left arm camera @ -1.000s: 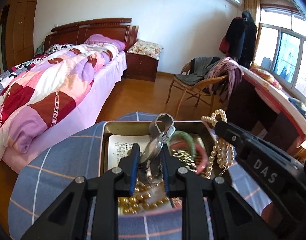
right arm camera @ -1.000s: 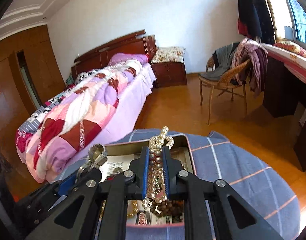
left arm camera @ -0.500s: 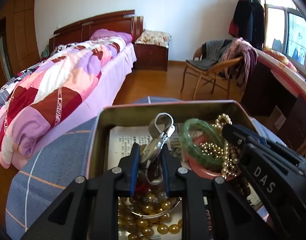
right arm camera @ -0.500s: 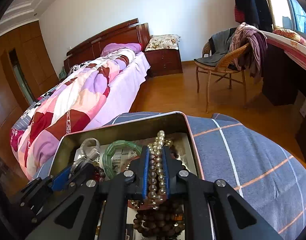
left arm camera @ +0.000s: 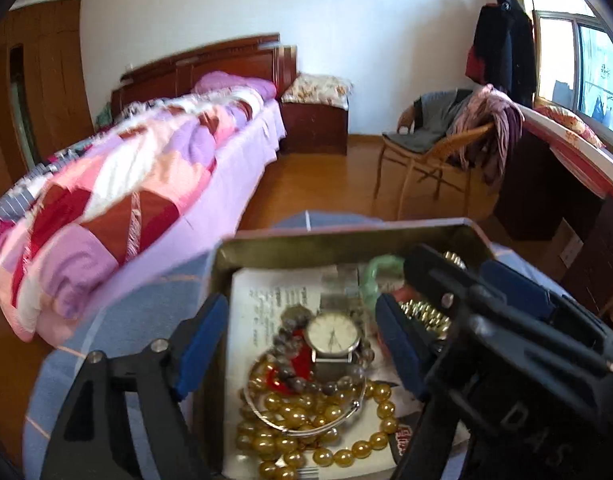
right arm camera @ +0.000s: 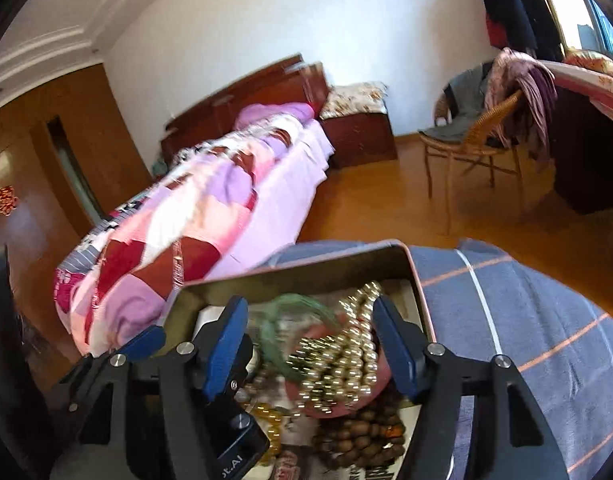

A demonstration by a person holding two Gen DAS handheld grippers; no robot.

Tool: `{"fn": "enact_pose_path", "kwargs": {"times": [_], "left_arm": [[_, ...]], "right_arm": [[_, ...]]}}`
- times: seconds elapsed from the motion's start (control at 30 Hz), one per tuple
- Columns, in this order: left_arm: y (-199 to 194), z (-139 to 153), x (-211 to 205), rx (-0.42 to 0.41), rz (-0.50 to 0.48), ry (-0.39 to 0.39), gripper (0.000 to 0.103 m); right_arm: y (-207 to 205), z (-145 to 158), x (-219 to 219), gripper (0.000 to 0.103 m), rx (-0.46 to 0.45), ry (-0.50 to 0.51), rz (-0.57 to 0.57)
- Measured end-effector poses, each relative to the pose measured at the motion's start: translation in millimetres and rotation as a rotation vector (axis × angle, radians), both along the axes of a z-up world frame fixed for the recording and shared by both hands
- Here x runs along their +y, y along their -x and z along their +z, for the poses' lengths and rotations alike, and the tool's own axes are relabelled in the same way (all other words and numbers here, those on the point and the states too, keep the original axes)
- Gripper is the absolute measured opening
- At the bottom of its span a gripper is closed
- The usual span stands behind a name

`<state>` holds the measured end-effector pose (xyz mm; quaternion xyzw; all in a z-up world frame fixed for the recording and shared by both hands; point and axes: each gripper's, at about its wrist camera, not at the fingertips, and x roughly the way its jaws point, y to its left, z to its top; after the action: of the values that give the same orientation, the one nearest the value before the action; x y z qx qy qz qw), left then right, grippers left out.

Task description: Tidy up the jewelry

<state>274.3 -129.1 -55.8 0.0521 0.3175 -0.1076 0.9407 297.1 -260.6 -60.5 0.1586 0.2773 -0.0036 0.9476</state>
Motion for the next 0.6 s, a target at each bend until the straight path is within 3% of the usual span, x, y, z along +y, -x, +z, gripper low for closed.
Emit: {"fn": "enact_pose_path", "kwargs": {"times": [0.1, 0.23, 0.33, 0.6], "left_arm": [[7.8, 11.2, 3.7, -0.024, 0.013, -0.023, 0.086], [13.4, 15.2, 19.3, 0.022, 0.058, 0.002, 0.101], [22.5, 15.4, 24.9, 0.056, 0.077, -0.004, 0.101], [69.3, 25.1, 34.9, 0.042, 0.112, -0.084, 0.101]], "right_arm": [[10.3, 9.3, 2.4, 0.066, -0.007, 0.012, -0.018], [28.5, 12.8, -3.3, 0.066, 0.010, -0.019, -0.075], [43.4, 11.2, -7.1, 0.066, 0.057, -0.022, -0.112], [94.4, 21.3, -1.8, 0.067, 0.121, 0.037, -0.155]]}}
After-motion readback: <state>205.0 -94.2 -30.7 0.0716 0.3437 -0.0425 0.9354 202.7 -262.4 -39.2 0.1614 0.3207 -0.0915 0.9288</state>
